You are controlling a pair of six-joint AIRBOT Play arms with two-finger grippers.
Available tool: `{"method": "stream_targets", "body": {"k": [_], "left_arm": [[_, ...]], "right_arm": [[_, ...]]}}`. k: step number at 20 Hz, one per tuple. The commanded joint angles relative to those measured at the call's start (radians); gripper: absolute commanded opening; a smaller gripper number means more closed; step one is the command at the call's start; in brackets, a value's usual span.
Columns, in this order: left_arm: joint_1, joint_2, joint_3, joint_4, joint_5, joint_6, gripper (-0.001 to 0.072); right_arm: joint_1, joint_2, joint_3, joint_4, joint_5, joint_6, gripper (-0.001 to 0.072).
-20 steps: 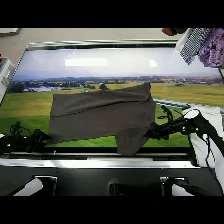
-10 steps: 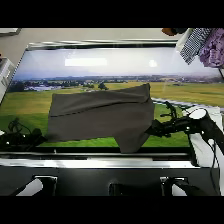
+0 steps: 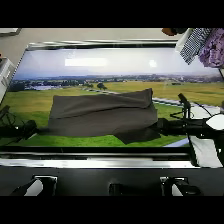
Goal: Fold the clothes and pants, and hang the long-sleeved shirts on hangers.
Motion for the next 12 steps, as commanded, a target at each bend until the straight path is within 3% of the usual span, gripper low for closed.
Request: {"method": "stream_targets", "body": {"k": [1, 3, 5, 8, 12], "left_arm": [[-0.056, -0.007, 0.074, 0.009, 0.105, -0.061, 0.0015], [-0.057, -0.039, 0.12, 0.008, 0.152, -0.074, 0.0015], [-0.062, -0.096, 0.169, 0.005, 0.19, -0.074, 0.0016], [-0.078, -0.185, 0.224, 0.005, 0.273, -0.072, 0.0015], [-0.115, -0.343, 0.347, 0.005, 0.303, -0.062, 0.0016]], "right_arm": [[0.001, -0.043, 0.003, 0.076, -0.204, -0.068, 0.0029], [0.018, -0.158, 0.021, 0.185, -0.259, -0.171, 0.0029], [0.07, -0.277, 0.082, 0.166, -0.323, -0.21, 0.0029], [0.115, -0.431, 0.198, 0.15, -0.435, -0.188, 0.0029], [0.115, -0.581, 0.352, 0.109, -0.454, -0.137, 0.0029]]}}
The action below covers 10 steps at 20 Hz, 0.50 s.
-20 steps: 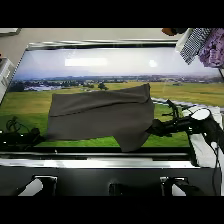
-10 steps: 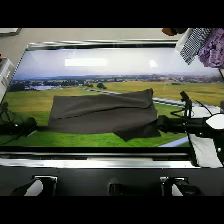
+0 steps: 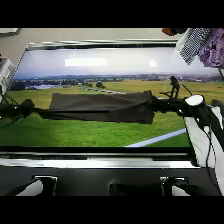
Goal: Fold the clothes and pants, and hang the long-sleeved shirts on hangers.
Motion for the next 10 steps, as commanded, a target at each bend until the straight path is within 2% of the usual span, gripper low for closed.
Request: {"method": "stream_targets", "body": {"k": [1, 5, 10], "left_arm": [[-0.038, -0.142, 0.118, 0.001, 0.042, 0.015, 0.0016], [-0.092, -0.304, 0.277, 0.001, 0.039, 0.014, 0.0016], [-0.146, -0.478, 0.43, 0.002, -0.035, 0.013, 0.0016]], "right_arm": [[0.01, -0.138, 0.136, -0.037, -0.05, 0.029, 0.0029], [0.01, -0.233, 0.258, -0.116, -0.057, 0.085, 0.0029], [0.028, -0.34, 0.322, -0.145, -0.058, 0.109, 0.003]]}}
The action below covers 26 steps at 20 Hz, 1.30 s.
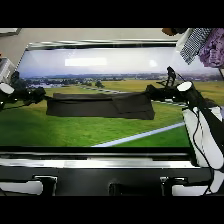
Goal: Fold the clothes and pants, and hang the long-sleeved shirts on hangers.
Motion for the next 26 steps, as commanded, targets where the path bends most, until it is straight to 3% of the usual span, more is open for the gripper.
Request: {"method": "stream_targets", "body": {"k": [1, 2, 3, 5, 6, 8, 10, 13, 17, 22, 26], "left_arm": [[-0.036, -0.111, 0.087, -0.001, -0.042, -0.003, 0.0017], [-0.042, -0.123, 0.087, -0.001, -0.042, -0.003, 0.0023], [-0.042, -0.13, 0.086, -0.001, -0.042, -0.003, 0.0102], [-0.038, -0.127, 0.09, -0.001, -0.046, -0.002, 0.0451], [-0.031, -0.122, 0.104, 0.0, -0.064, -0.002, 0.0545], [-0.012, -0.105, 0.148, 0.003, -0.108, -0.002, 0.0549], [-0.002, -0.067, 0.174, 0.02, -0.122, 0.001, 0.0553], [-0.005, -0.012, 0.181, 0.059, -0.126, 0.001, 0.0554], [-0.006, 0.016, 0.181, 0.058, -0.162, 0.0, 0.0554], [-0.011, 0.019, 0.181, 0.059, -0.185, 0.0, 0.0554], [-0.016, 0.019, 0.181, 0.059, -0.183, -0.002, 0.0554]], "right_arm": [[0.013, -0.076, 0.037, -0.026, -0.003, 0.019, 0.003], [0.014, -0.091, 0.037, -0.027, -0.003, 0.02, 0.0031], [0.014, -0.1, 0.037, -0.027, -0.003, 0.033, 0.0042], [-0.003, -0.097, 0.052, -0.03, 0.028, 0.086, 0.0179], [-0.027, -0.093, 0.084, -0.042, 0.089, 0.115, 0.0274], [-0.093, -0.09, 0.164, -0.1, 0.212, 0.16, 0.0439], [-0.171, -0.09, 0.212, -0.15, 0.267, 0.185, 0.0484], [-0.255, -0.122, 0.212, -0.106, 0.322, 0.126, 0.0674], [-0.256, -0.217, 0.212, 0.0, 0.444, -0.066, 0.0685], [-0.249, -0.302, 0.212, 0.119, 0.428, -0.151, 0.0686], [-0.218, -0.34, 0.212, 0.124, 0.424, -0.171, 0.0686]]}}
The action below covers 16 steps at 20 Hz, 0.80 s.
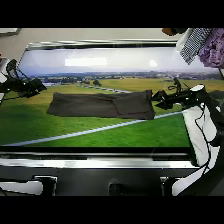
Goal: Fold the clothes and pants, and hang the long-sleeved shirts on hangers.
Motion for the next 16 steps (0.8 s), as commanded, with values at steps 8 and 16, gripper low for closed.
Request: {"method": "stream_targets", "body": {"k": [8, 16], "left_arm": [[-0.015, 0.002, 0.001, -0.001, -0.002, -0.003, 0.0547], [-0.193, -0.041, 0.0, -0.129, 0.042, -0.051, 0.0017]], "right_arm": [[0.126, -0.039, 0.0, -0.01, -0.043, -0.015, 0.0199], [0.116, 0.191, 0.002, -0.298, 0.024, 0.296, 0.0031]]}}
